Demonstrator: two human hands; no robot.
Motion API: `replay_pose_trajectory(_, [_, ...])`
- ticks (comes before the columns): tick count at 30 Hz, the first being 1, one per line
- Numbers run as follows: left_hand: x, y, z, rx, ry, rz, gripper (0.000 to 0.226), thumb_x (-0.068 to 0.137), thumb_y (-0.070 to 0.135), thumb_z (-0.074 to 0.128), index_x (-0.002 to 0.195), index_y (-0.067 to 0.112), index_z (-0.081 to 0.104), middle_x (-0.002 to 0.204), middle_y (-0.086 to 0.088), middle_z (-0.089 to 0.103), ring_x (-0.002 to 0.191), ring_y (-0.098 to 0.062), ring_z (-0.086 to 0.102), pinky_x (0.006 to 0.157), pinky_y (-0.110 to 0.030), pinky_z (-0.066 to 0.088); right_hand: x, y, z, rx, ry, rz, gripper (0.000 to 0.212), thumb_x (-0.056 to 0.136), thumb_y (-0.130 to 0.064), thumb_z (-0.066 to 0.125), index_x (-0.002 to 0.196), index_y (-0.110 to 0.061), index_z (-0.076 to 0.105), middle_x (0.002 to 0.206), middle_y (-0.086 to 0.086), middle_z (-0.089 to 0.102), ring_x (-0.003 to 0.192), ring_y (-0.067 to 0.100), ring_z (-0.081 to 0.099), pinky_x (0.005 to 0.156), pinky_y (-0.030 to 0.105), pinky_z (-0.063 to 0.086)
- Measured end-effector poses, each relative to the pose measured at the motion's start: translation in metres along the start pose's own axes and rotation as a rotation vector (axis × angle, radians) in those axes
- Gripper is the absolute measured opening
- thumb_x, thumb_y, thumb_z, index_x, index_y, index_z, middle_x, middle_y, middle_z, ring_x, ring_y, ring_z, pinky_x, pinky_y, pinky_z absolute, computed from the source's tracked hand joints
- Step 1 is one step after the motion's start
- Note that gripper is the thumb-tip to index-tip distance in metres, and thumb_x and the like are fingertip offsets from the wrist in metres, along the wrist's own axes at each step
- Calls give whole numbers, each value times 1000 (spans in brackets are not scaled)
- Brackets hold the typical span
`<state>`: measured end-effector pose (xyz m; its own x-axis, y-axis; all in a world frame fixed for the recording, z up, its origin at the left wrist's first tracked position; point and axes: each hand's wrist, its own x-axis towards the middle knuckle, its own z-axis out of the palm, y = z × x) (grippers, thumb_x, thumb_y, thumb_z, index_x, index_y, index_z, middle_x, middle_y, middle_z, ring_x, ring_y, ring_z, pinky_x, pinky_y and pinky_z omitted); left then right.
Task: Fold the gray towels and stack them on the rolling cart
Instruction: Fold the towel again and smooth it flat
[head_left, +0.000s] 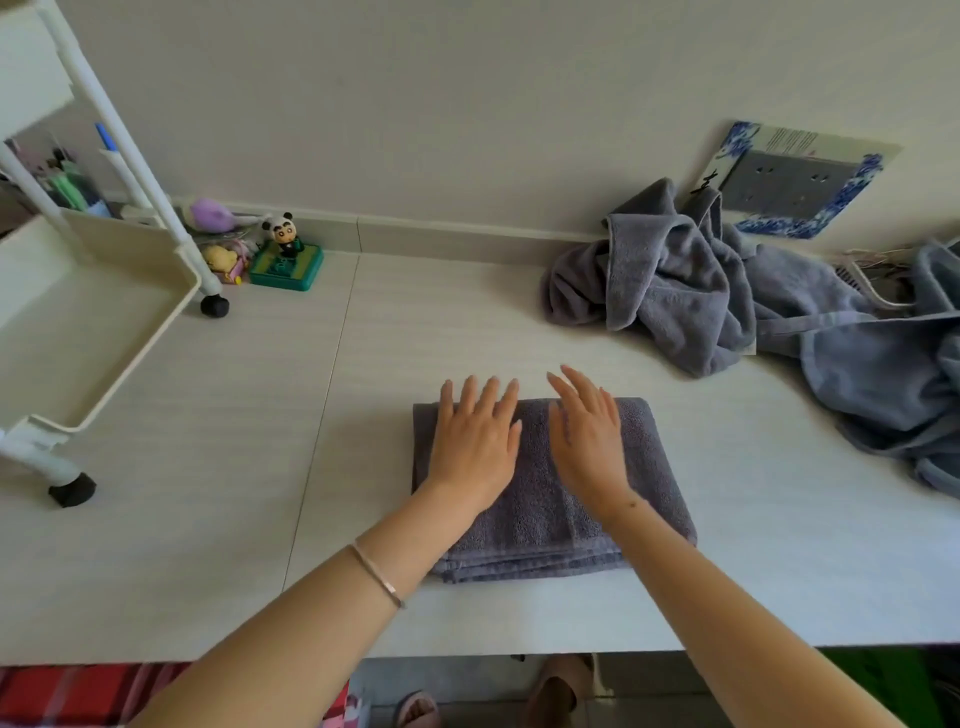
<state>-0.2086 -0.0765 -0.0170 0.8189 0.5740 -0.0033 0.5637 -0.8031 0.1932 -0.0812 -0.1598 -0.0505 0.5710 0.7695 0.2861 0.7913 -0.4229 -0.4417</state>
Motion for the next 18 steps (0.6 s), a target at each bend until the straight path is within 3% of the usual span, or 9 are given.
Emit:
replay_pose_trajectory(2, [6, 1, 23, -21, -106, -14, 55, 99, 43, 2, 151, 28, 2, 160, -1, 7, 146, -30, 2, 114, -56, -5, -5, -7, 17, -42, -115, 84, 56, 96, -37, 20, 143, -13, 40, 152, 4, 33, 144, 20, 21, 118, 37, 6])
replay_pose_trajectory(5, [8, -11, 52, -1, -145, -78, 64, 85, 54, -12, 147, 37, -11, 160, 4, -4, 146, -30, -7, 109, -64, -8, -17, 3, 29, -151, -186, 31, 66, 94, -49, 11, 149, -16, 25, 157, 0, 21, 146, 15, 8, 118, 32, -7])
replay_pose_trajectory(10, [17, -19, 57, -27, -122, -139, 61, 95, 59, 14, 150, 37, -3, 160, 3, -4, 145, -33, -4, 110, -66, -2, -22, 37, 14, -248, -192, -11, 66, 95, -57, 20, 150, -21, 23, 157, -3, 21, 146, 12, 9, 119, 31, -3])
replay_pose_trajectory(18, [15, -23, 56, -38, -133, -182, 78, 81, 72, -1, 149, 35, -8, 160, 2, -7, 145, -35, -5, 112, -63, 2, -20, 55, 3, -296, -192, 150, 89, 85, -72, 14, 151, -12, 19, 158, 4, 18, 147, 19, 8, 118, 33, -2])
